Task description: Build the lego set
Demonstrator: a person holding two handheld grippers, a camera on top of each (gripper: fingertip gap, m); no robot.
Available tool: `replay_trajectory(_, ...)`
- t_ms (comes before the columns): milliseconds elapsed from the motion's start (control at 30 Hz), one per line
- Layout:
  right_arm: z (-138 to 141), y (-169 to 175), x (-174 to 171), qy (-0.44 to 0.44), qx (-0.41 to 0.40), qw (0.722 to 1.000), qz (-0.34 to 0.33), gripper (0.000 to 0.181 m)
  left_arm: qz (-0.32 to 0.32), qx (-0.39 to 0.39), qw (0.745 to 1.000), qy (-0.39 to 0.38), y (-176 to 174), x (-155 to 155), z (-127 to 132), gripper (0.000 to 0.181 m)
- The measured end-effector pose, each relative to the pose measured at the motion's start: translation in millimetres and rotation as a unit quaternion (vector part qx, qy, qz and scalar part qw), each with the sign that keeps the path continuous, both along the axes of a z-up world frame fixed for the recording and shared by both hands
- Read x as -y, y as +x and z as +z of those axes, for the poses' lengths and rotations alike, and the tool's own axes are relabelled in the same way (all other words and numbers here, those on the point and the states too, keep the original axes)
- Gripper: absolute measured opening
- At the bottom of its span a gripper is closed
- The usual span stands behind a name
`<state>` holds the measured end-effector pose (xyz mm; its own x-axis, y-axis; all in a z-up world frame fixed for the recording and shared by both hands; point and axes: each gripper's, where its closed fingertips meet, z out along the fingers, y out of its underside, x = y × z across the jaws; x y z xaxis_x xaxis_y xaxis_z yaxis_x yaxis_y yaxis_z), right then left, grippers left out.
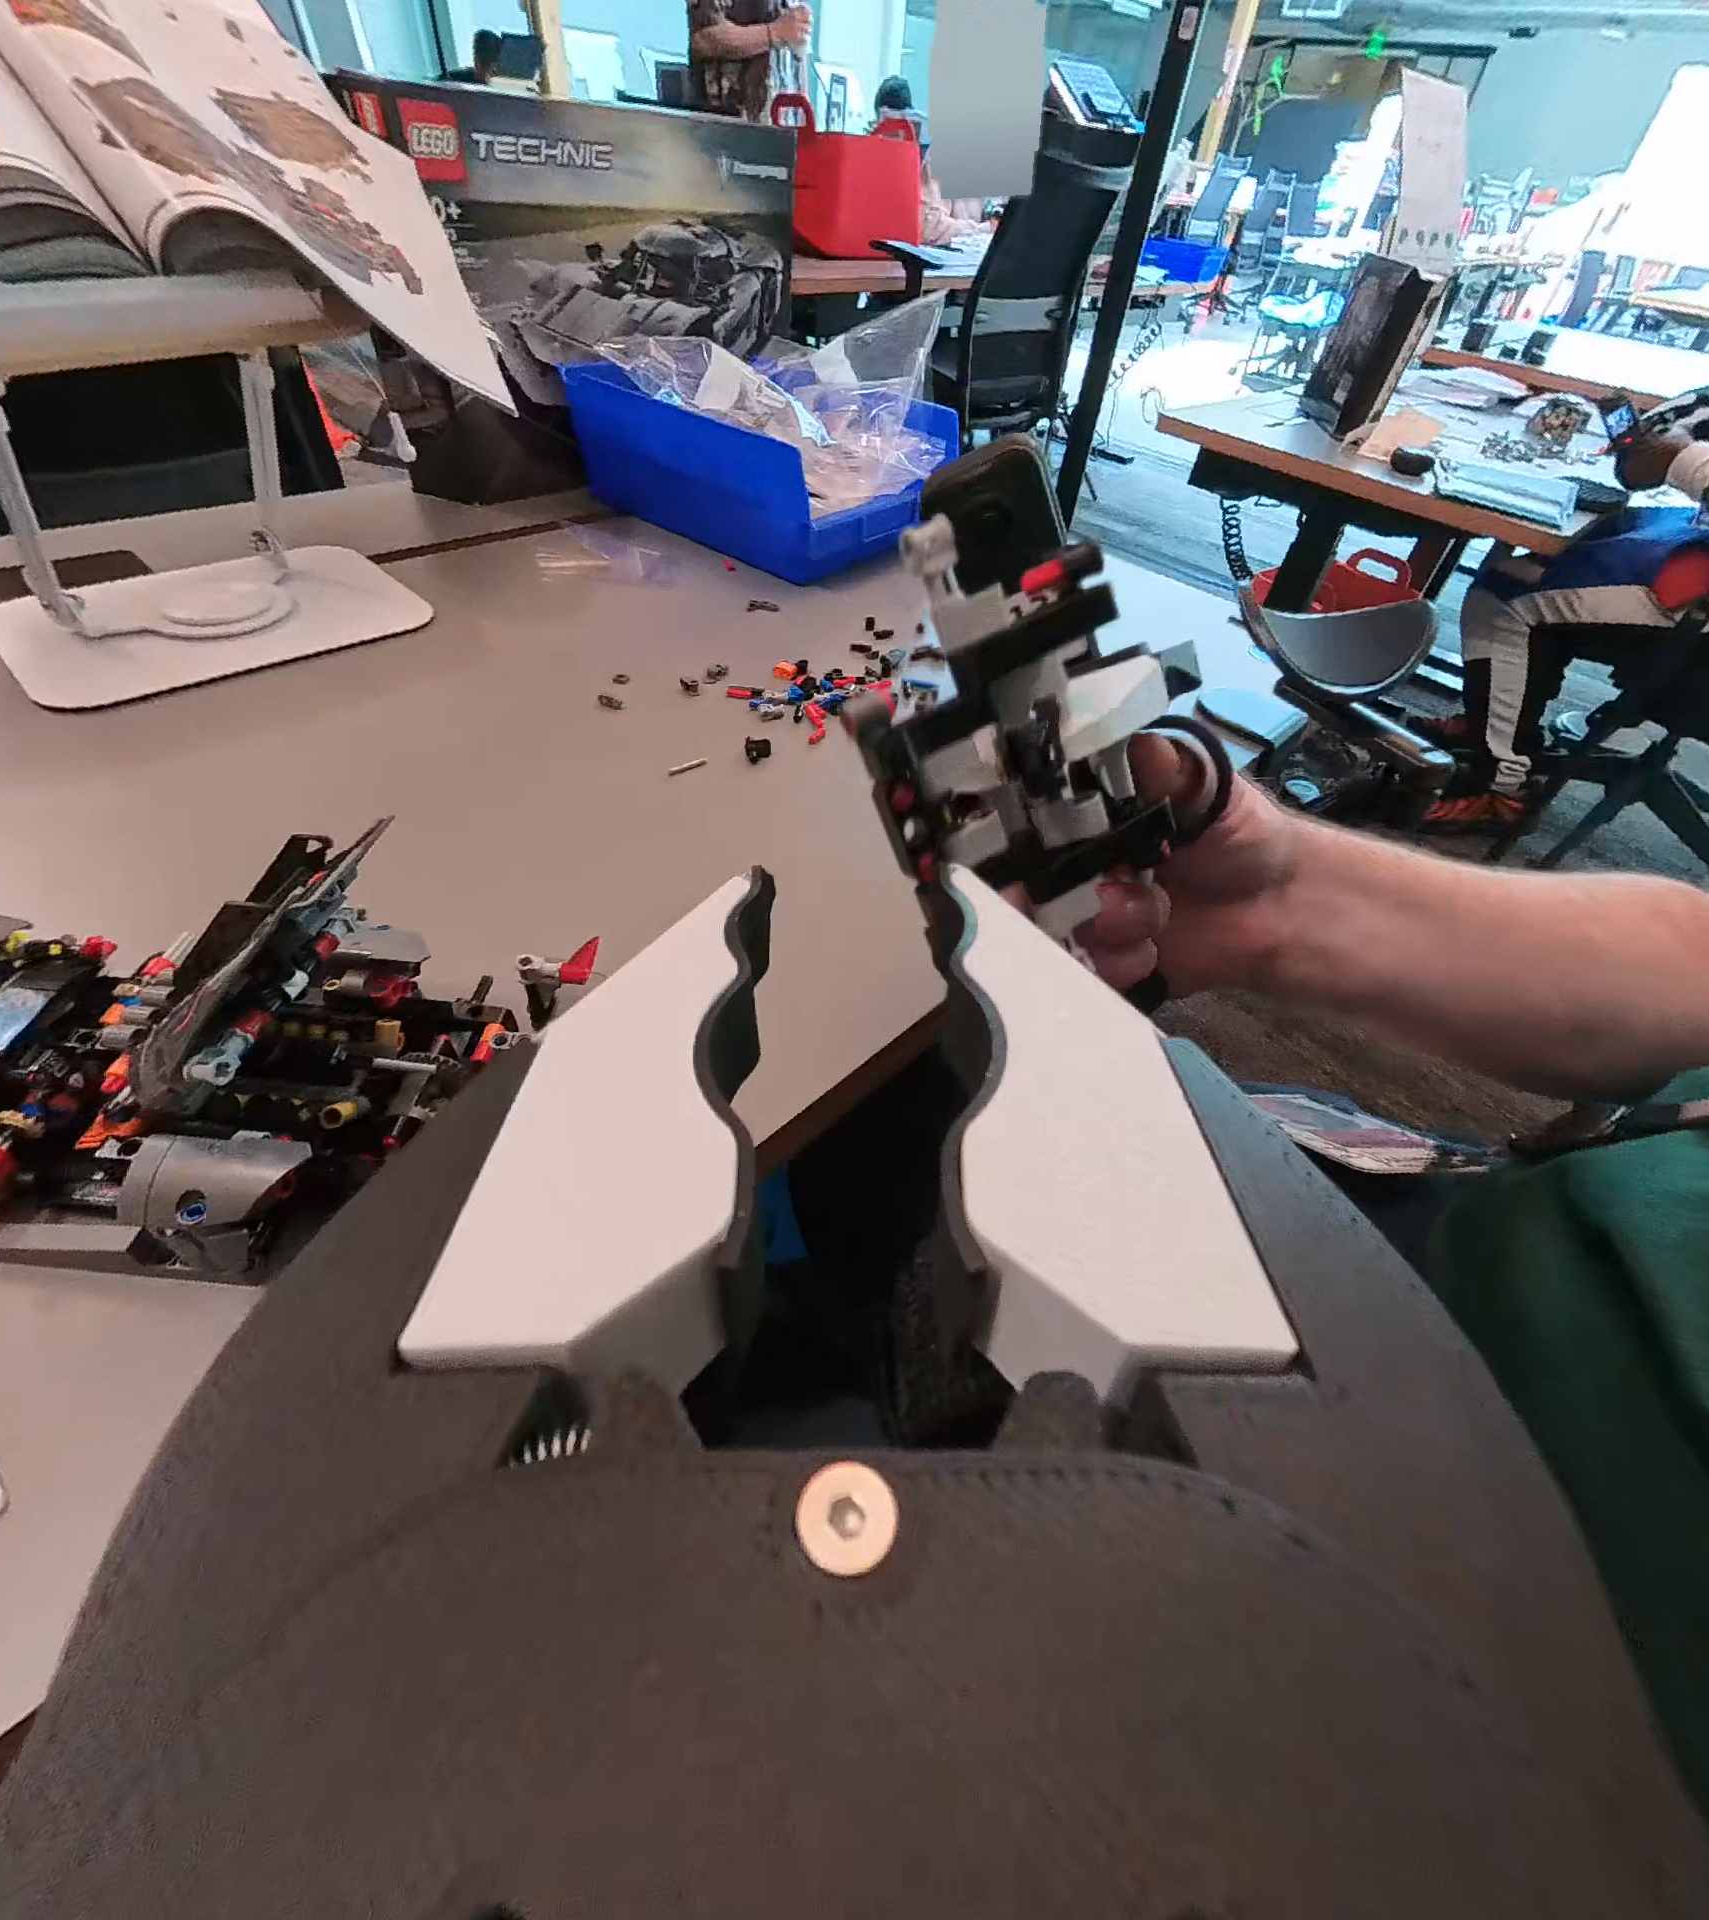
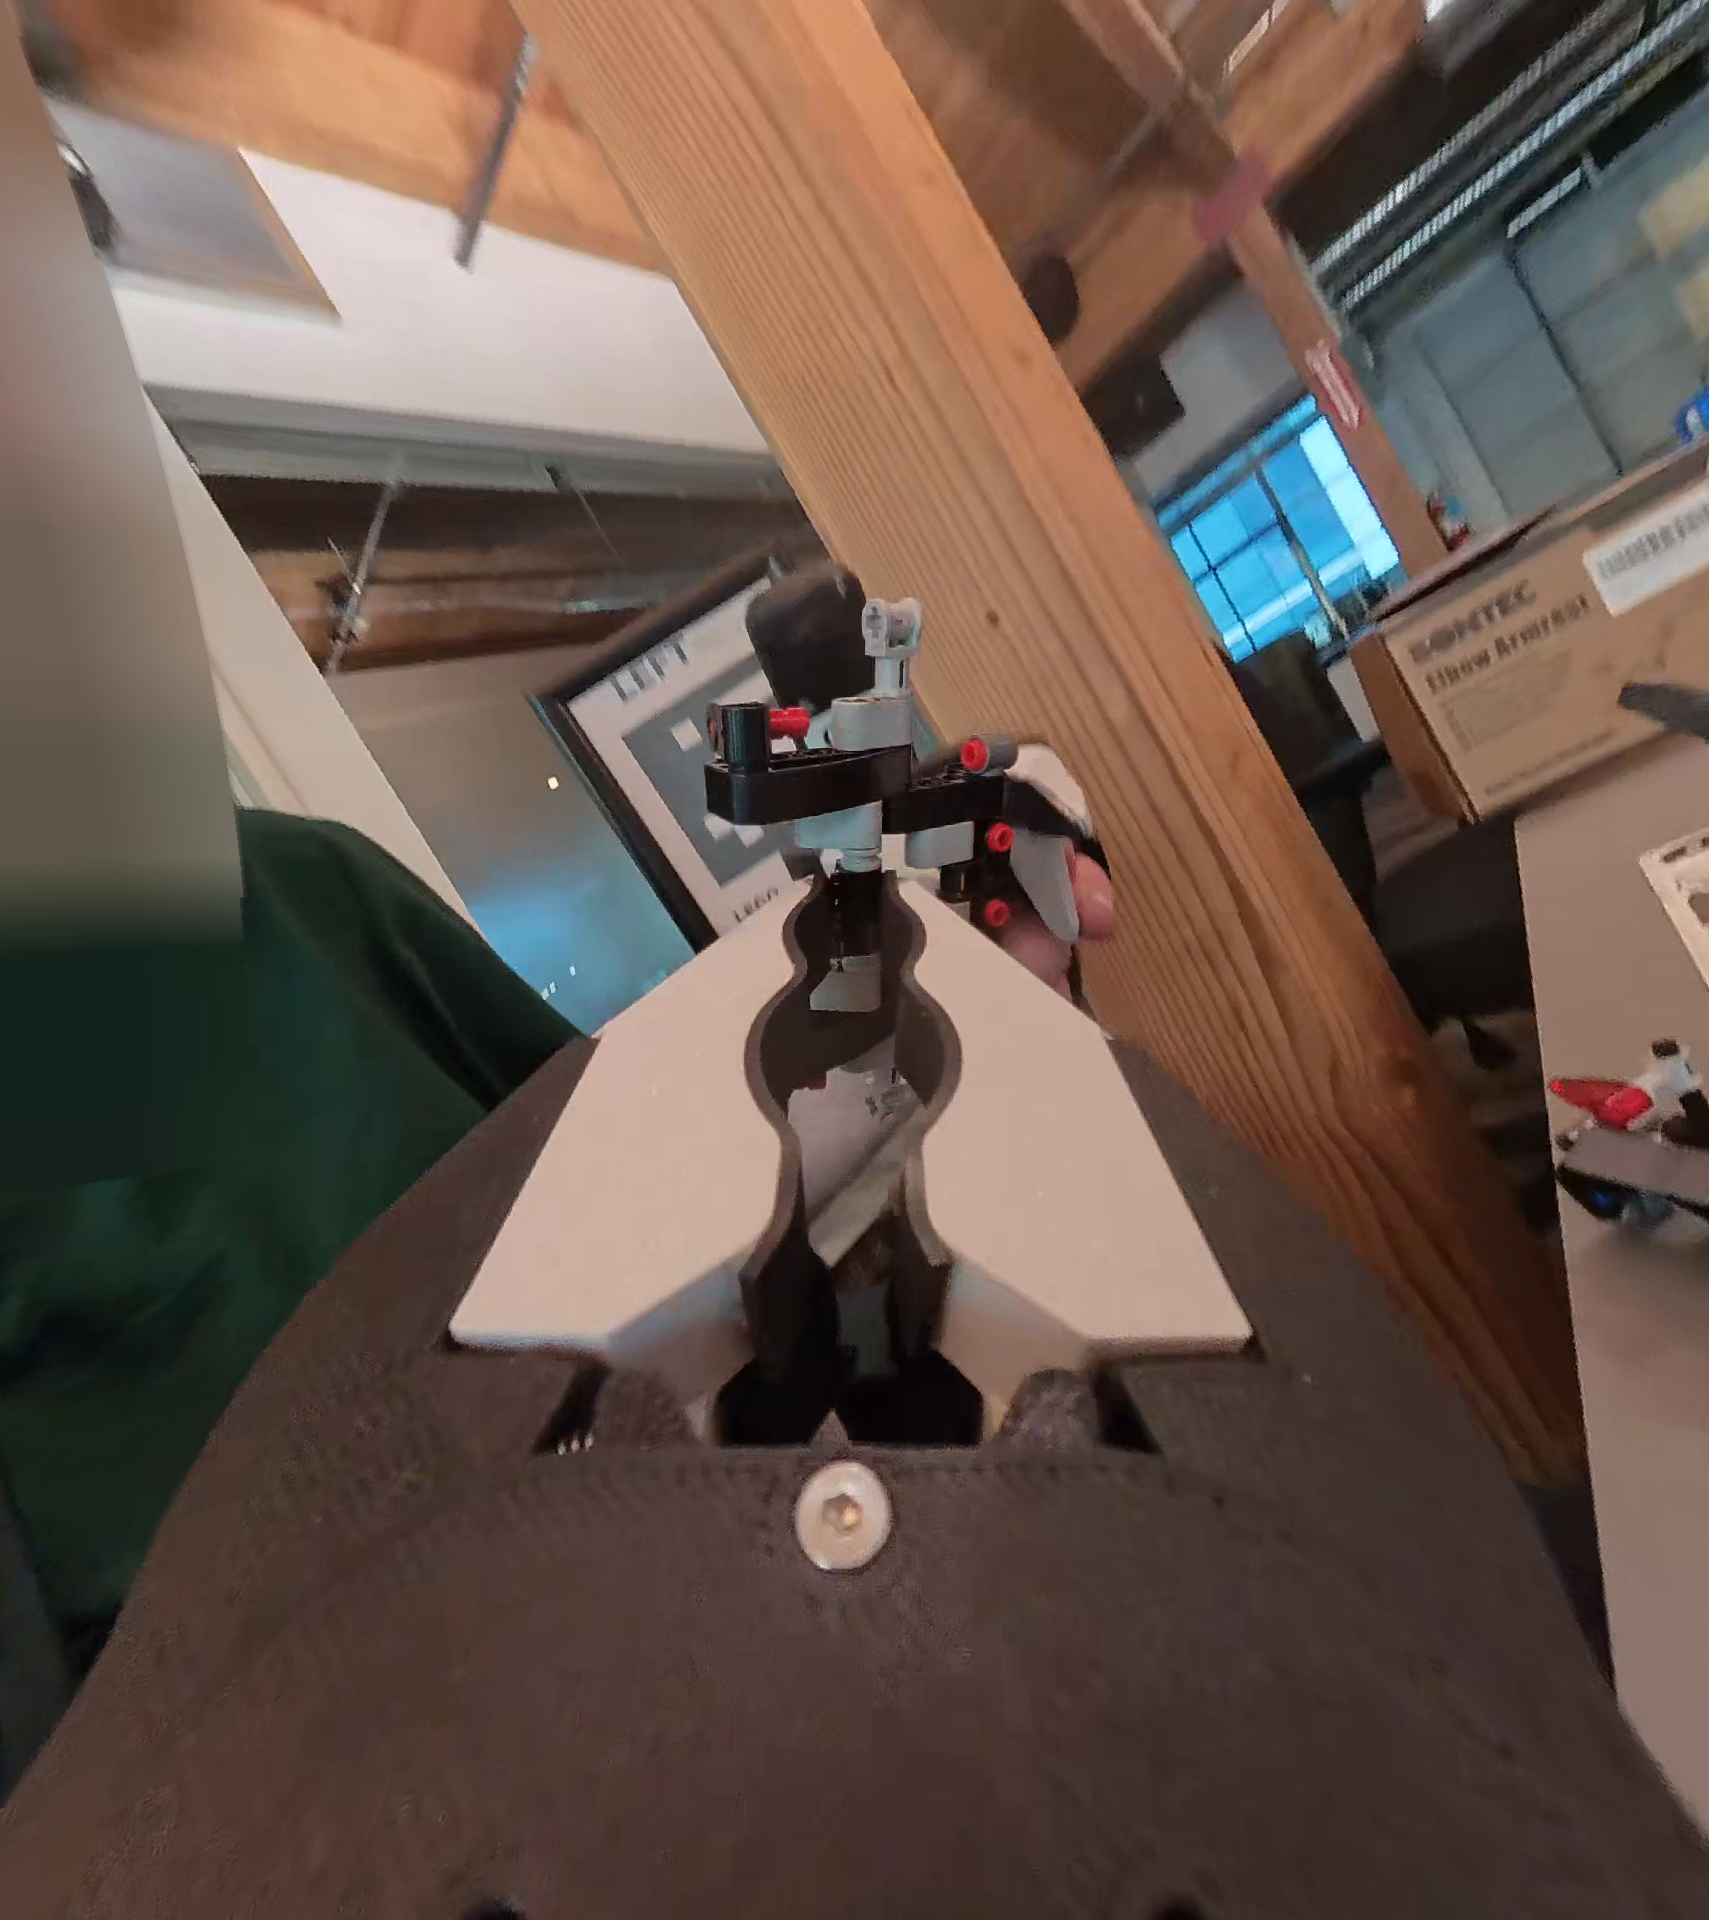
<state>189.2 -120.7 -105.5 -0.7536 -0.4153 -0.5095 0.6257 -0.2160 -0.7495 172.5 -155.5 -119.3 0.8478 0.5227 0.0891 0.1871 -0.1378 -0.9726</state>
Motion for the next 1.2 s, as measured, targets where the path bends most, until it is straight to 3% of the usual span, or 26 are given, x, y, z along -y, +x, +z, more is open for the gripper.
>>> replay_trajectory(133,10.2,-10.2,-3.5,-0.054,0.026,0.998,-0.015,0.006,-0.009,0.005,0.999,0.032,-1.0,-5.4,1.5,0.028)
replay_trajectory(333,5.9,-25.6,-3.1,-0.081,0.060,0.993,-0.055,0.006,0.030,-0.011,0.999,0.021,-12.9,5.3,-2.6,0.030)
replay_trajectory(500,-8.7,-45.1,-1.1,-0.051,0.079,0.990,-0.106,0.006,0.122,-0.090,0.984,-0.090,-44.8,51.8,-15.7,0.031)
replay_trajectory(700,-37.6,-79.3,5.1,0.003,0.128,0.978,-0.167,0.006,0.127,-0.109,0.971,-0.169,-88.4,79.5,-54.3,0.040)
replay_trajectory(867,-54.1,-105.0,8.6,0.025,0.164,0.966,-0.197,0.005,0.104,-0.118,0.971,-0.179,-122.2,74.8,-61.3,0.040)
replay_trajectory(1067,-59.6,-121.6,20.7,0.042,0.183,0.961,-0.202,0.006,0.056,-0.125,0.963,-0.231,-147.8,59.4,-73.9,0.017)
replay_trajectory(1200,-61.6,-130.0,24.9,0.045,0.197,0.957,-0.206,0.005,0.056,-0.127,0.962,-0.235,-154.2,51.3,-77.2,0.012)
